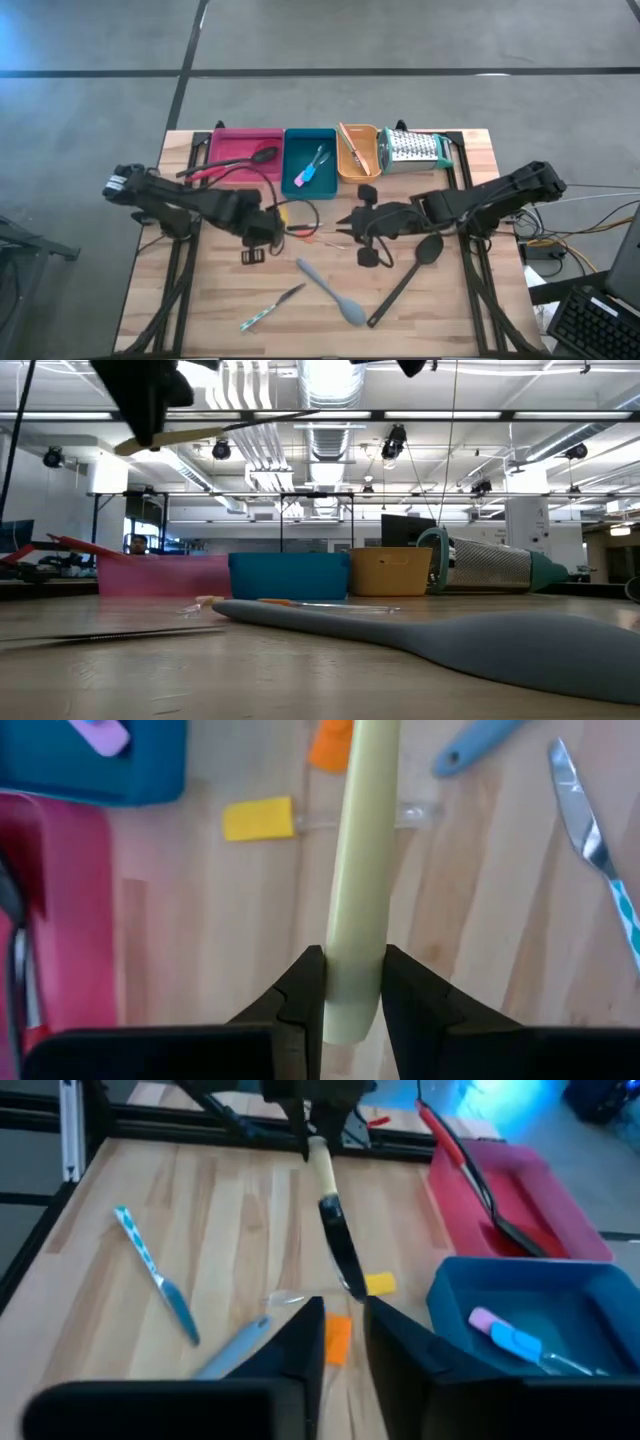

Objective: Pick & Place Kitchen Items
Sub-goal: Put the yellow knife into the yellow bin

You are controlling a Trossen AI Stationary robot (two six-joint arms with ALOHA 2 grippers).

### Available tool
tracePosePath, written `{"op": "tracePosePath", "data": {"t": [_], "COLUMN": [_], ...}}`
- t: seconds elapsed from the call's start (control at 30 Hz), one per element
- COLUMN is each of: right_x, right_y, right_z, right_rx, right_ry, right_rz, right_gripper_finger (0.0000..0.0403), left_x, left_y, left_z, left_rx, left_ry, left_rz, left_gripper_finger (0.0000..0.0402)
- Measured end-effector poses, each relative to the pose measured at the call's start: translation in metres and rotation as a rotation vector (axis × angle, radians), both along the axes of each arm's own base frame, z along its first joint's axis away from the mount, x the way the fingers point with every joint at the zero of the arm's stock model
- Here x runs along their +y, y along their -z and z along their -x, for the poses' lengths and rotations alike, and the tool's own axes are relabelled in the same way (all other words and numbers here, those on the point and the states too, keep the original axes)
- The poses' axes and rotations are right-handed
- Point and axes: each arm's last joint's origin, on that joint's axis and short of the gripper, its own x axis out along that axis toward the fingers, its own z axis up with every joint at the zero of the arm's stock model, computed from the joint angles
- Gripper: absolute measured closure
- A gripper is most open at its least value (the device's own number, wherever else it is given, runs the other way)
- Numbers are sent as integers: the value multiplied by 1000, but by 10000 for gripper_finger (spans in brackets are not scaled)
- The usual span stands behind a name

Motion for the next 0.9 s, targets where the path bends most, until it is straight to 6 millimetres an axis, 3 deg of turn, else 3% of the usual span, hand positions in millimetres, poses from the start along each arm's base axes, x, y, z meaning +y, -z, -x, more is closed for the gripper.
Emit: {"op": "tracePosePath", "data": {"t": [0.27,0.5,0.7,0.9], "right_x": [-14,-19,-18,-18], "right_y": [-4,9,17,20], "right_z": [-5,-8,-13,-14], "right_rx": [-17,78,128,143], "right_ry": [42,65,67,86], "right_rz": [-1,13,15,15], "right_gripper_finger": [237,172,137,134], "left_x": [15,15,20,24], "left_y": [-8,-20,-37,-49], "left_z": [-40,-80,-99,-104], "left_rx": [136,137,63,10], "left_ry": [22,119,145,143], "left_rz": [-111,-155,-171,-191], "left_gripper_finger": [324,324,324,324]}}
